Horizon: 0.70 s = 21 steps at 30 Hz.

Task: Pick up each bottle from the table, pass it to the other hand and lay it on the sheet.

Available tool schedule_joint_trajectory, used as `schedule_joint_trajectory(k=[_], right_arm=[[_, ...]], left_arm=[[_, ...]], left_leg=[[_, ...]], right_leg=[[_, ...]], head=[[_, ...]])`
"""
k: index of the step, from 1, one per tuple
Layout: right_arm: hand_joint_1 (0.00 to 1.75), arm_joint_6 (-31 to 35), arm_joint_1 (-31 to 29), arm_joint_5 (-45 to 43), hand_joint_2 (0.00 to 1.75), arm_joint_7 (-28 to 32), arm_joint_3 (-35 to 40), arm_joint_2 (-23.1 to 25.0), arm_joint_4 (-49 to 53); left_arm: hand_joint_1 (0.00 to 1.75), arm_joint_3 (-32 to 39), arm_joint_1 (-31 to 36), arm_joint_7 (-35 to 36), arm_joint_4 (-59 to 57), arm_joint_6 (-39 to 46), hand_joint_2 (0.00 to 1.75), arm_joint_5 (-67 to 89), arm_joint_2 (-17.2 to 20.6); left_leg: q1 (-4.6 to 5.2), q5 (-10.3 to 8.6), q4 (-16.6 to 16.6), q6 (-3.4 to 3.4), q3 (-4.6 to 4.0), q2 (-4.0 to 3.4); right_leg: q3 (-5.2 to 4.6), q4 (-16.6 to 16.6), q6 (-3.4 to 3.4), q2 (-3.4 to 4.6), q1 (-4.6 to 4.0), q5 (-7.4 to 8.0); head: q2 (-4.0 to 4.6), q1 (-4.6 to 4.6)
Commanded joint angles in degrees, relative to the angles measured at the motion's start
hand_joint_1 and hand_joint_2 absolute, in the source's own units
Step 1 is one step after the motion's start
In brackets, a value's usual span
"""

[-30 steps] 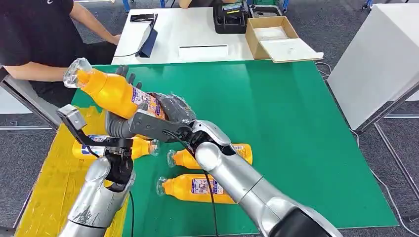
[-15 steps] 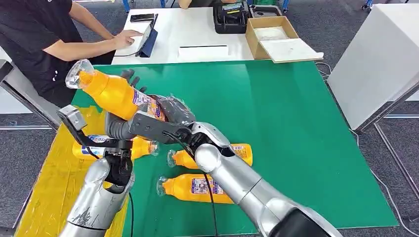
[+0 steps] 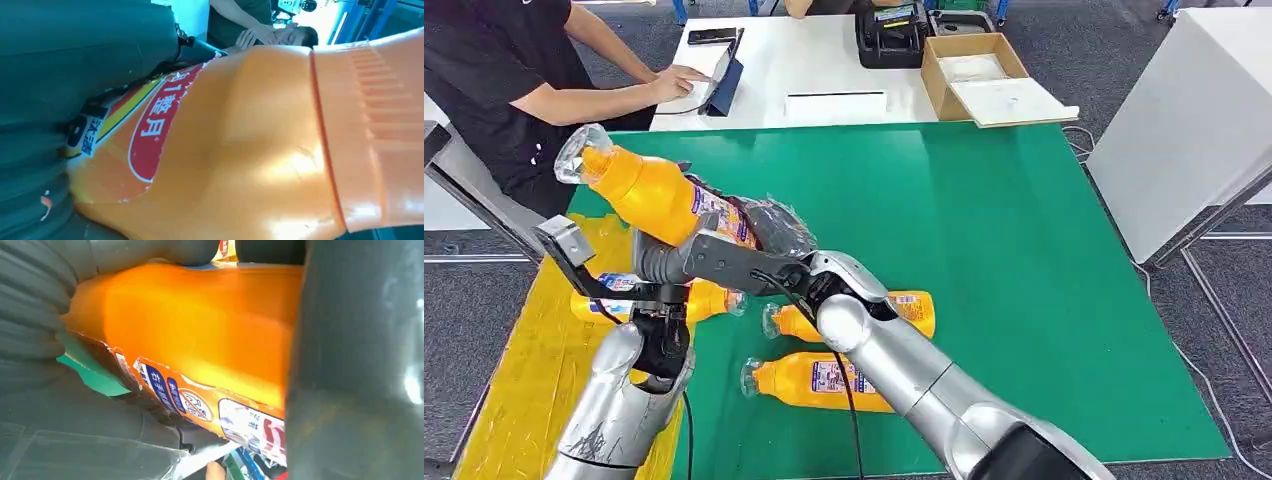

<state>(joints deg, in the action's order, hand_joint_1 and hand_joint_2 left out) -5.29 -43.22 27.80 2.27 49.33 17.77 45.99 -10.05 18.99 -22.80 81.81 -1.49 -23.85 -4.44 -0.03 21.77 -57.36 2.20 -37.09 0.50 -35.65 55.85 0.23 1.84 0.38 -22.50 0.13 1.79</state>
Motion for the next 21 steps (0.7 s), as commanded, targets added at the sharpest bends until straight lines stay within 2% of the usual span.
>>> schedule_joint_trajectory(k=[1,13,14,15,21], right_arm=[[1.75,-0.95,2.61,0.43,1.75,0.1,6.78,-1.08,-2.79],[1.75,-0.44,4.01,-0.14,1.75,0.46,5.38,-3.67,-2.76],[0.28,1.08,4.47,0.41,1.75,0.55,4.44,-4.66,-2.01],[0.0,2.22,4.91,-0.1,0.0,0.28,2.88,-5.46,-1.56],[0.0,5.56,14.47,1.71,0.0,1.45,-8.82,-15.16,15.48]], left_arm=[[1.75,-2.33,5.27,0.35,-0.26,-0.32,1.75,-0.01,-0.22],[1.75,-1.47,3.56,0.09,1.57,-0.03,1.75,-0.43,0.49],[1.75,-0.99,3.07,-0.01,1.88,0.03,1.75,-0.48,0.68],[1.75,-0.61,2.62,-0.13,2.05,0.09,1.75,-0.49,0.92],[1.75,1.72,0.76,-1.46,1.31,-1.39,1.75,0.3,0.73]], left_leg=[[-0.07,0.09,-0.01,-0.16,0.26,0.29],[-0.08,0.08,0.0,-0.15,0.28,0.33],[-0.08,0.03,0.03,-0.11,0.18,0.26],[-0.08,0.07,0.02,-0.15,0.3,0.34],[-0.06,0.03,0.05,-0.1,0.23,0.39]], right_leg=[[0.4,-0.06,0.01,-0.49,-0.1,-0.16],[0.43,-0.08,0.01,-0.51,-0.1,-0.16],[0.3,-0.1,0.02,-0.39,-0.1,-0.09],[0.46,-0.11,0.01,-0.53,-0.11,-0.16],[0.42,-0.15,-0.02,-0.56,-0.08,-0.12]], head=[[0.0,-0.02],[0.0,-0.02],[0.0,0.0],[0.0,0.0],[0.0,0.0]])
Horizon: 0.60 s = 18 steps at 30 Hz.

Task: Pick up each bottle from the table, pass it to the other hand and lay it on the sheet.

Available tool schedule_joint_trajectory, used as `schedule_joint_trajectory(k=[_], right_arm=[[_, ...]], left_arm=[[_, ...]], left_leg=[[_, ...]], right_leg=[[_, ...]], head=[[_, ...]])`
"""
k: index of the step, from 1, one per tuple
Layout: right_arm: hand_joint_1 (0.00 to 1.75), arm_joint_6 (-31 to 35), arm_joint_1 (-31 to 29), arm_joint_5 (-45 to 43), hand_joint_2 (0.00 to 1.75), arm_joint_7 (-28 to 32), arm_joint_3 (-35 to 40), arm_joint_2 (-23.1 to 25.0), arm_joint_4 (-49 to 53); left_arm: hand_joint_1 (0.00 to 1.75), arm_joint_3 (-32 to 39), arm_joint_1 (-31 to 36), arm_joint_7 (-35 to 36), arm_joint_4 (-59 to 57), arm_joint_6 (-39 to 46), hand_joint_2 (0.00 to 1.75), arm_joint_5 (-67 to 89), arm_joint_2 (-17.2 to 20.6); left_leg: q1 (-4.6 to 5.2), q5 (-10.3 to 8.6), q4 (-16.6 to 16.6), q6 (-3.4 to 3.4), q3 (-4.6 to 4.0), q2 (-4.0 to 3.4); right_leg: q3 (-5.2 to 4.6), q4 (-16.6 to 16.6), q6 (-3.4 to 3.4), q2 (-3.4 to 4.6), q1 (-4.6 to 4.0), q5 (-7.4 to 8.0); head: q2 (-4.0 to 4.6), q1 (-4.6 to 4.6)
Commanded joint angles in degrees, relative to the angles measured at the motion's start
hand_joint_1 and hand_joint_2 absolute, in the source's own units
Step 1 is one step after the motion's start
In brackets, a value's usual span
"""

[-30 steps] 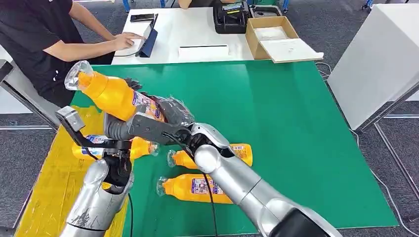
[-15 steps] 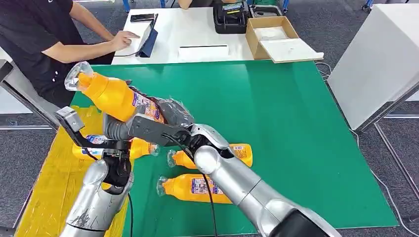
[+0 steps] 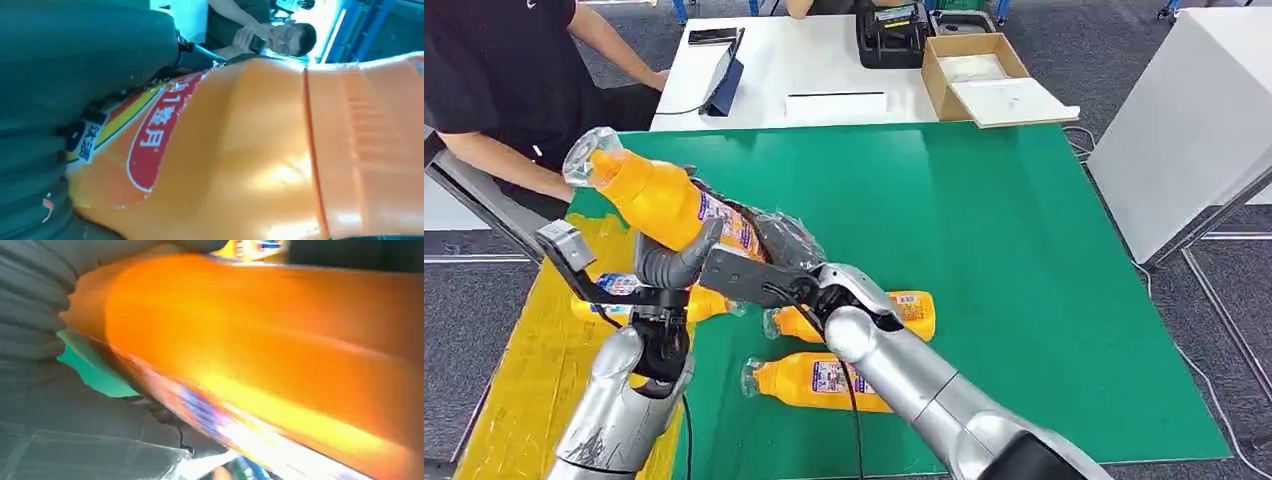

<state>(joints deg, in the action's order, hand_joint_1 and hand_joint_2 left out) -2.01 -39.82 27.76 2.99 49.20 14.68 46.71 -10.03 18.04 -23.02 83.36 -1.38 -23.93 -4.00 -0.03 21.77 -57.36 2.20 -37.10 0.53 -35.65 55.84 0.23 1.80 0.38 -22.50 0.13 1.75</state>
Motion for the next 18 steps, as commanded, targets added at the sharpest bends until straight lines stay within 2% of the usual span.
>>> schedule_joint_trajectory(k=[1,3,7,16,18], right_arm=[[0.0,2.4,11.99,1.9,0.0,1.22,-9.13,-13.14,16.04],[0.0,2.36,15.23,2.96,0.0,1.37,-11.5,-14.59,20.97],[0.0,2.23,17.3,4.56,0.0,0.16,-12.3,-14.32,23.87],[0.0,2.42,17.75,5.79,0.0,-0.4,-13.13,-14.2,24.16],[0.0,3.26,19.95,6.89,0.0,-0.6,-15.65,-14.45,27.22]], left_arm=[[1.75,1.59,1.7,-1.27,-0.36,-1.61,1.75,0.5,0.06],[1.75,1.41,2.27,-1.27,-1.38,-1.95,1.75,0.77,-0.57],[1.75,1.05,2.35,-1.28,-0.73,-2.09,1.75,0.95,-1.22],[1.75,0.9,2.22,-1.03,-0.35,-2.02,1.75,1.66,-1.55],[1.75,0.45,2.68,-2.83,-0.11,2.46,1.75,9.49,-1.54]], left_leg=[[-0.06,0.05,0.02,-0.1,0.27,0.53],[-0.01,0.08,-0.06,-0.1,0.15,0.42],[0.03,0.1,-0.07,-0.11,0.09,0.35],[0.01,0.06,-0.04,-0.08,0.03,0.18],[-0.02,0.14,-0.08,-0.15,0.17,0.18]], right_leg=[[0.52,-0.13,-0.04,-0.73,-0.08,-0.18],[0.37,-0.02,-0.04,-0.6,-0.03,-0.18],[0.29,0.01,-0.01,-0.51,0.02,-0.16],[0.15,0.01,0.01,-0.3,0.02,-0.08],[0.3,0.03,0.01,-0.38,-0.03,-0.16]], head=[[0.0,0.02],[0.0,0.0],[0.0,0.02],[0.0,0.04],[0.0,0.04]])
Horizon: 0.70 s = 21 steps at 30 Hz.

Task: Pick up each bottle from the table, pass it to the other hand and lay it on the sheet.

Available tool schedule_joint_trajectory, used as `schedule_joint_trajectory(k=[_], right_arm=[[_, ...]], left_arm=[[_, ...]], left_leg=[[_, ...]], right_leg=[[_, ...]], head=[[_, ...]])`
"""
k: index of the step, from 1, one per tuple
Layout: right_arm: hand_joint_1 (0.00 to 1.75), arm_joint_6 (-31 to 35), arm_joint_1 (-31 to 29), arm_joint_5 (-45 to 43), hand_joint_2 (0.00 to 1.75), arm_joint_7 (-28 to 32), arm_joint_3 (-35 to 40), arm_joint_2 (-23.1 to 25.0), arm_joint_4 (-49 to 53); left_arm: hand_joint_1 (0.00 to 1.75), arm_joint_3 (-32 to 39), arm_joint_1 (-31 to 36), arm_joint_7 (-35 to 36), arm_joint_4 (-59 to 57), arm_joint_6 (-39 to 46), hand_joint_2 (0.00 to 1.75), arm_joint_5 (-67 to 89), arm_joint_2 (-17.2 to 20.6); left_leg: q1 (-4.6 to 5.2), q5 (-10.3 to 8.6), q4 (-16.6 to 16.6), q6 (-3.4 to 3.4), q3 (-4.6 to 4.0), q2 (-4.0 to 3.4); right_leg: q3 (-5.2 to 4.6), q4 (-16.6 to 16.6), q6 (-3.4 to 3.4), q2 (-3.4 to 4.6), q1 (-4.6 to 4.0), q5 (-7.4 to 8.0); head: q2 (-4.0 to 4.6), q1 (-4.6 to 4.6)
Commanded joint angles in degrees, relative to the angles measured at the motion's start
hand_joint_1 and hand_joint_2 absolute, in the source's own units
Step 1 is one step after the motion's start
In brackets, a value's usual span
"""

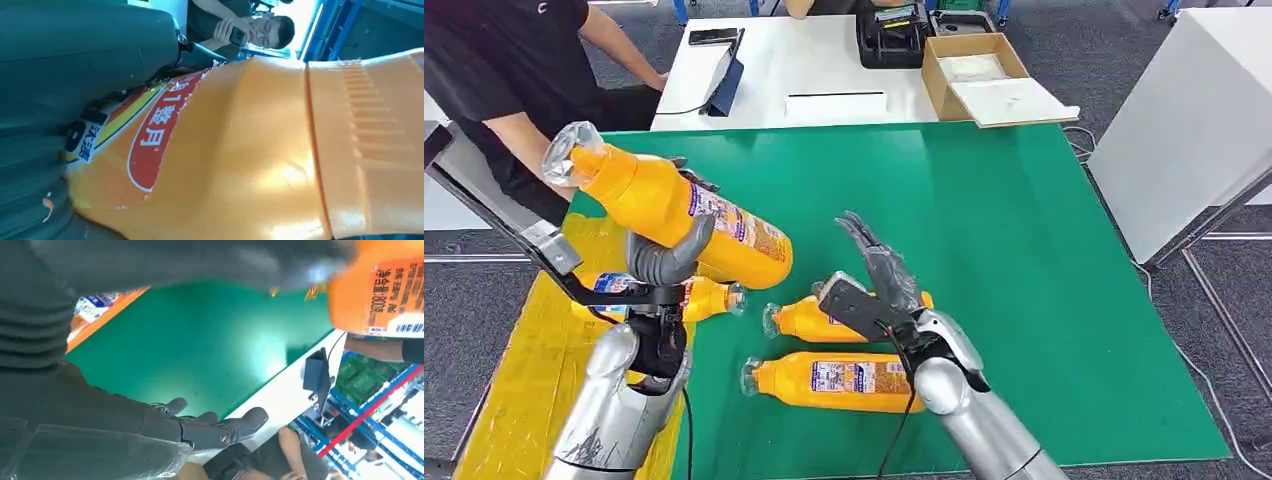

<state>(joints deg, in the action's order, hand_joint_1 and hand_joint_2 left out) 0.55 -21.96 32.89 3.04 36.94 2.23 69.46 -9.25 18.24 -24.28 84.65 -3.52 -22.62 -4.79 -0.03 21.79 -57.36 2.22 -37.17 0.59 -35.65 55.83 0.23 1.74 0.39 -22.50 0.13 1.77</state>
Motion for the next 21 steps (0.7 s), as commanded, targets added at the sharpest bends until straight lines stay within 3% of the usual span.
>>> schedule_joint_trajectory(k=[1,3,6,9,14,21], right_arm=[[0.0,1.05,3.33,2.69,0.0,-1.0,-4.42,-2.56,6.59],[0.0,1.27,6.47,3.56,0.0,-1.42,-6.88,-4.29,12.49],[0.0,0.67,9.89,3.66,0.0,-1.96,-10.02,-7.38,20.76],[0.0,-0.81,11.32,4.15,0.0,-2.89,-12.79,-8.27,24.42],[0.0,-2.59,16.66,5.29,0.0,-2.15,-16.28,-9.33,27.16],[0.0,-4.4,17.31,6.75,0.0,-1.49,-19.3,-7.54,25.16]], left_arm=[[1.75,-0.31,2.82,-2.5,-1.29,9.08,1.75,14.35,-0.65],[1.75,-0.08,3.92,-4.2,-0.96,20.85,1.75,28.62,0.0],[1.75,0.86,6.43,-1.31,-4.21,36.51,1.75,53.37,2.84],[1.75,2.94,8.56,2.53,-10.92,31.17,1.75,55.83,4.92],[1.75,4.96,8.29,-0.36,-21.81,32.5,1.75,58.55,7.91],[1.75,6.49,8.57,-2.4,-30.12,31.7,1.75,56.5,8.95]], left_leg=[[-0.02,0.07,-0.05,-0.12,0.14,0.16],[-0.04,0.04,-0.07,-0.12,0.09,0.29],[-0.02,0.05,-0.08,-0.11,0.07,0.3],[0.03,0.07,-0.09,-0.13,0.13,0.28],[0.08,0.02,0.1,-0.1,0.22,0.13],[0.02,0.07,0.04,-0.13,0.2,-0.01]], right_leg=[[0.21,0.02,0.01,-0.31,-0.04,-0.12],[0.19,0.04,0.0,-0.44,-0.06,-0.14],[0.18,0.06,-0.01,-0.44,-0.05,-0.15],[0.25,0.1,-0.01,-0.46,0.0,-0.18],[0.25,-0.07,0.01,-0.25,0.04,-0.07],[0.2,-0.02,0.03,-0.12,0.0,-0.07]], head=[[0.0,0.02],[0.0,0.0],[0.0,0.02],[0.0,0.0],[0.0,0.02],[0.0,0.04]])
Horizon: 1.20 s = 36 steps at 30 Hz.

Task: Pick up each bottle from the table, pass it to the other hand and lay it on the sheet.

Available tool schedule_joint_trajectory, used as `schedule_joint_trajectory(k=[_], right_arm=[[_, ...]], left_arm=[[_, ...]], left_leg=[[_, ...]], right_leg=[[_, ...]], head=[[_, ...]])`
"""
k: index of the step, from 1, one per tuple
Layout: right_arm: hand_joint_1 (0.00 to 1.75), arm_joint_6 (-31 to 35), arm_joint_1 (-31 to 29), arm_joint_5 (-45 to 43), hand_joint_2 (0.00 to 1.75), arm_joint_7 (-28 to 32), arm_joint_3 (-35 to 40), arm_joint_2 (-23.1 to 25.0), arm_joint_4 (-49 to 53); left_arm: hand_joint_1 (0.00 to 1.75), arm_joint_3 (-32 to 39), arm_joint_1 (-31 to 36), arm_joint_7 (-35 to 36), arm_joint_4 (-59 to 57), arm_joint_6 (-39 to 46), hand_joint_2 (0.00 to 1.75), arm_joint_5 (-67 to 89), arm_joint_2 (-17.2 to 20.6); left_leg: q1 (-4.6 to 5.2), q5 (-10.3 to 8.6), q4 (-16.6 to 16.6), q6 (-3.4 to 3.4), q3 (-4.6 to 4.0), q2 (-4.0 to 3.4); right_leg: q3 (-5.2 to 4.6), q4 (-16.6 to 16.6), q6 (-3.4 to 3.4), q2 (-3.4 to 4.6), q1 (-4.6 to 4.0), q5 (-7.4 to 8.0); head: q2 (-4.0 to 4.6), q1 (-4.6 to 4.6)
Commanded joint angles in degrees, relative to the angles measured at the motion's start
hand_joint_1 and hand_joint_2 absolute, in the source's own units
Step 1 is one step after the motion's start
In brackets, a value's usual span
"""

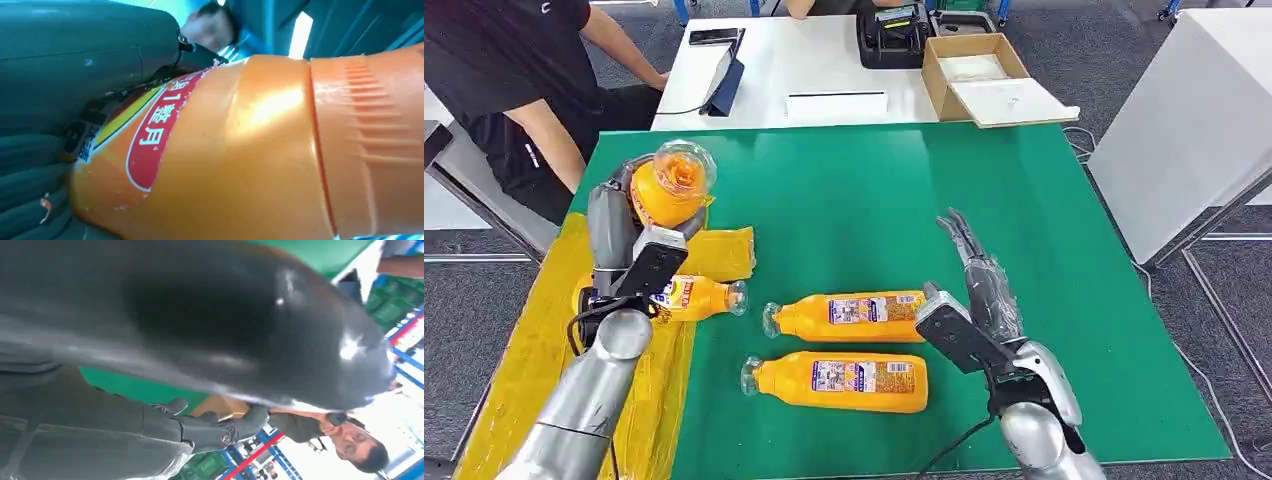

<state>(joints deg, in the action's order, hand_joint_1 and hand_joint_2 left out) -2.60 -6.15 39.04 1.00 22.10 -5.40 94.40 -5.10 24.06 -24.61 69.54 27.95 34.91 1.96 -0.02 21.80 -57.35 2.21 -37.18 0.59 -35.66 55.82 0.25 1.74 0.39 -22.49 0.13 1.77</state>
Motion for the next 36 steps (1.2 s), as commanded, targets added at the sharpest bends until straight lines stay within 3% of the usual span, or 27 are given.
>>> schedule_joint_trajectory(k=[1,11,18,24,29,36], right_arm=[[0.0,-1.26,1.43,0.62,0.0,0.55,-4.45,0.13,0.28],[0.0,-1.31,1.37,1.03,0.0,0.21,-4.84,0.54,0.49],[0.0,-4.04,2.16,1.02,0.0,0.57,-6.7,0.64,2.23],[0.0,-4.72,-2.07,2.22,0.0,2.43,-6.26,3.24,-5.01],[0.0,-5.09,-3.72,0.38,0.0,3.82,-5.57,1.23,-6.45],[0.0,-5.37,-4.98,-0.13,0.0,4.13,-4.88,0.71,-7.44]], left_arm=[[1.75,2.25,2.87,-2.04,-15.0,0.16,1.75,-1.03,2.03],[1.75,1.74,3.28,-1.24,-15.43,-0.22,1.75,-0.03,2.13],[1.75,-2.74,11.1,-0.19,-35.97,4.55,1.75,8.8,2.52],[1.75,-4.49,7.9,-0.78,-38.03,11.3,1.75,14.68,7.65],[1.75,-5.31,4.93,0.17,-32.05,12.05,1.75,20.06,12.12],[1.75,-7.48,1.14,2.99,-31.91,12.05,1.75,28.77,12.8]], left_leg=[[0.0,0.12,0.0,-0.15,0.28,-0.08],[0.0,0.09,-0.04,-0.14,0.19,-0.01],[0.01,0.03,-0.02,-0.16,0.23,0.23],[0.01,0.07,0.06,-0.14,0.26,-0.32],[-0.05,0.15,-0.01,-0.21,0.37,-0.29],[-0.05,0.18,0.0,-0.19,0.41,-0.22]], right_leg=[[0.27,0.0,0.03,-0.09,-0.01,-0.11],[0.21,0.04,0.01,-0.15,-0.02,-0.1],[0.3,0.02,0.03,-0.43,-0.01,-0.14],[0.22,-0.03,0.05,0.17,0.0,-0.01],[0.32,0.03,0.06,0.08,-0.07,-0.1],[0.4,0.0,0.01,-0.01,-0.08,-0.14]], head=[[0.0,0.02],[0.0,0.02],[0.0,0.0],[0.0,0.0],[0.0,0.0],[0.0,0.04]])
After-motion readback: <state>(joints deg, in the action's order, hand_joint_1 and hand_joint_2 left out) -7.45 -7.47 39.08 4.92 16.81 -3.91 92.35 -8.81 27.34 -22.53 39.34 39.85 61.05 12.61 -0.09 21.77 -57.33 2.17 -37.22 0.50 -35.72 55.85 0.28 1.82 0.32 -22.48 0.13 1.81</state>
